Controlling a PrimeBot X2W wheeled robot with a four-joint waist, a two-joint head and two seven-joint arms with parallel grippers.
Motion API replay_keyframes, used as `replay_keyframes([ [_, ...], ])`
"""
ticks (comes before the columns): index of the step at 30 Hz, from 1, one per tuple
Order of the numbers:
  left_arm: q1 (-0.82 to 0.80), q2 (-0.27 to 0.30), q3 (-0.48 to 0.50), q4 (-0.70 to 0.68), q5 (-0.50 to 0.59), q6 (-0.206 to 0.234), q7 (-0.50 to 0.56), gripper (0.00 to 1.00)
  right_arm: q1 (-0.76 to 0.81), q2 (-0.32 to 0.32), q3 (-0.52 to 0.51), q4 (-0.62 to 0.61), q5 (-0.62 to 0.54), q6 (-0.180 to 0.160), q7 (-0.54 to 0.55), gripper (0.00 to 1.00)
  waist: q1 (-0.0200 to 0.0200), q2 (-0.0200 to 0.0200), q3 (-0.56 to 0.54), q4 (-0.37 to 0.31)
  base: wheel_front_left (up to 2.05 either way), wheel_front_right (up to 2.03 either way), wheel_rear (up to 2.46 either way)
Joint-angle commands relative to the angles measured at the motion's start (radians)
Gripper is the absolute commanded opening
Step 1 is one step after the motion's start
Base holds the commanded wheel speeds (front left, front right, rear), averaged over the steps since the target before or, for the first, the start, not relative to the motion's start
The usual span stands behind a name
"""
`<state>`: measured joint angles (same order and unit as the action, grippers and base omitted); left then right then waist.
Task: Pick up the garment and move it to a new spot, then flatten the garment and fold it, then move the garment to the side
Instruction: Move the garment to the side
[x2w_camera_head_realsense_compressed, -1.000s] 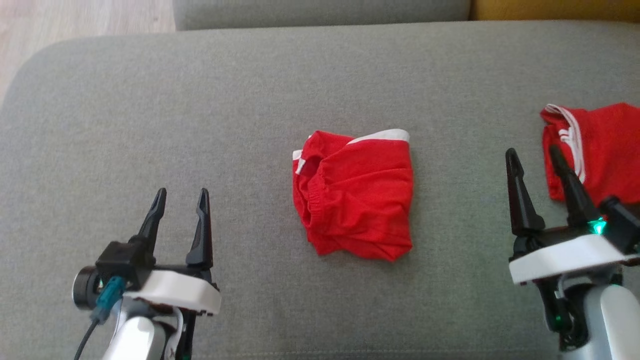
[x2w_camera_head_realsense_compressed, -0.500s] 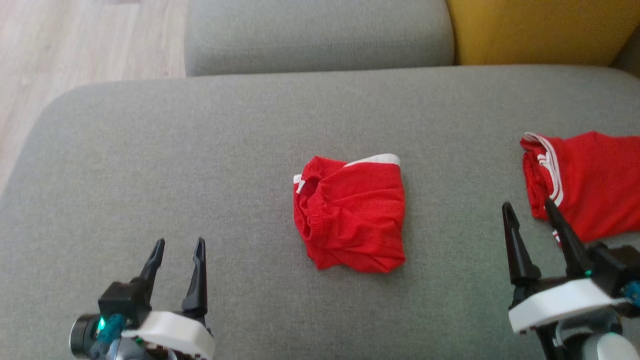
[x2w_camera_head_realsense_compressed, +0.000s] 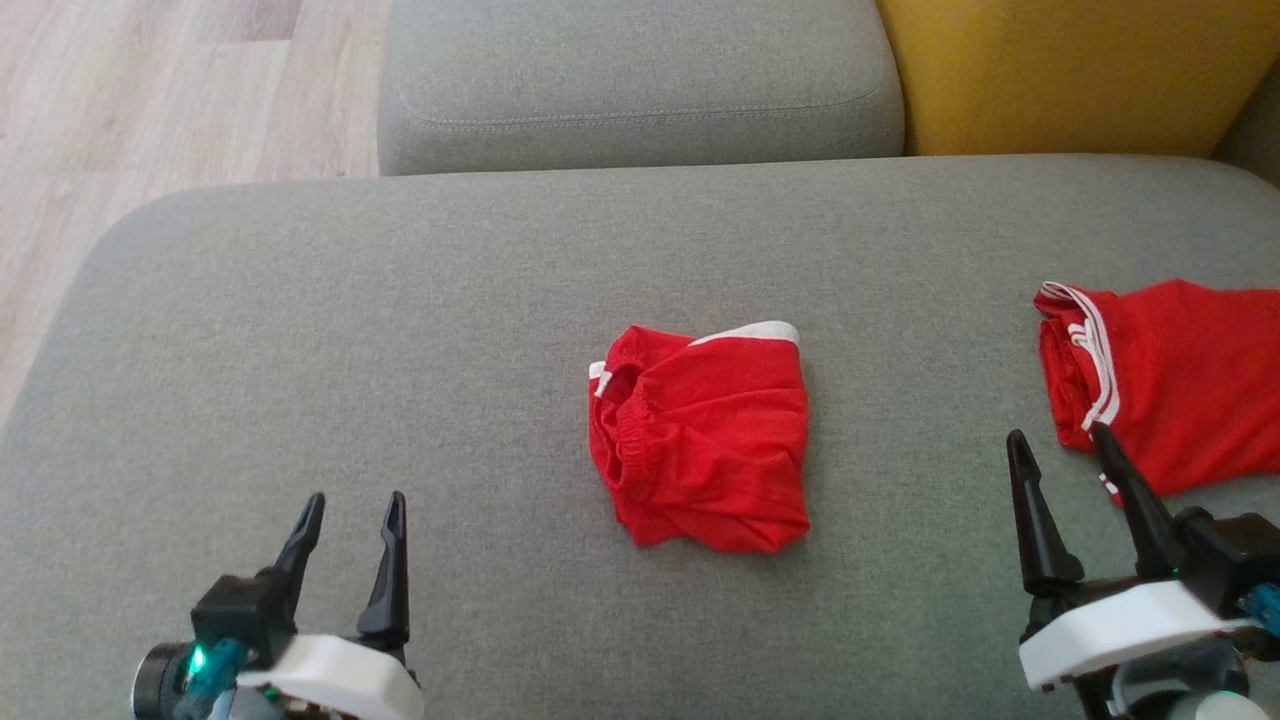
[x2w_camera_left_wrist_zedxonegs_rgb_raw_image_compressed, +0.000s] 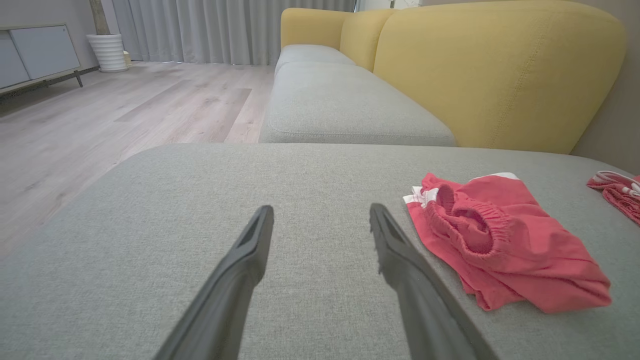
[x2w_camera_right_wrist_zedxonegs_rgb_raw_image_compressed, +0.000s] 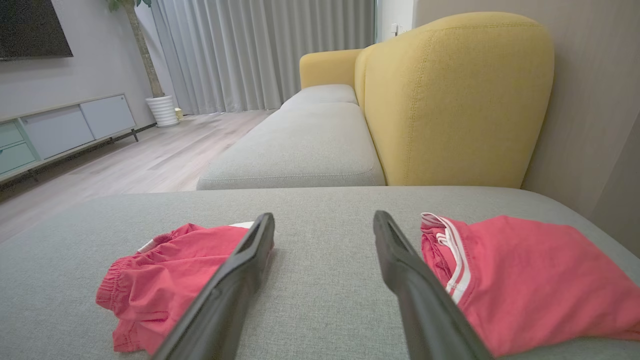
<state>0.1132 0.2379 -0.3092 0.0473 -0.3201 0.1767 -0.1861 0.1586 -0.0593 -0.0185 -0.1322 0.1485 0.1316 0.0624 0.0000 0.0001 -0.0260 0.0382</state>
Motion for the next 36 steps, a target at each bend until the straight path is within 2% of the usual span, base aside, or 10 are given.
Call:
replay_keyframes([
  [1,-0.041,0.018,0.037,-0.036,-0.004,0.006,-0.005,1.00,-0.023,-0.005,0.017,-0.041,-0.006,-0.001,0.004,1.00,0.0000,-0.0001,0.001,-0.001,0.00,0.00,0.00],
  [30,-0.076,0.023,0.033,-0.024,-0.016,0.012,-0.031,1.00,-0.038,0.007,0.009,-0.029,-0.006,-0.001,0.013,1.00,0.0000,-0.0001,0.018,0.005,0.00,0.00,0.00],
  [36,-0.111,0.020,0.028,-0.036,-0.014,0.009,-0.037,1.00,-0.070,0.008,-0.003,-0.007,0.016,-0.001,0.032,1.00,0.0000,-0.0001,0.065,0.028,0.00,0.00,0.00],
])
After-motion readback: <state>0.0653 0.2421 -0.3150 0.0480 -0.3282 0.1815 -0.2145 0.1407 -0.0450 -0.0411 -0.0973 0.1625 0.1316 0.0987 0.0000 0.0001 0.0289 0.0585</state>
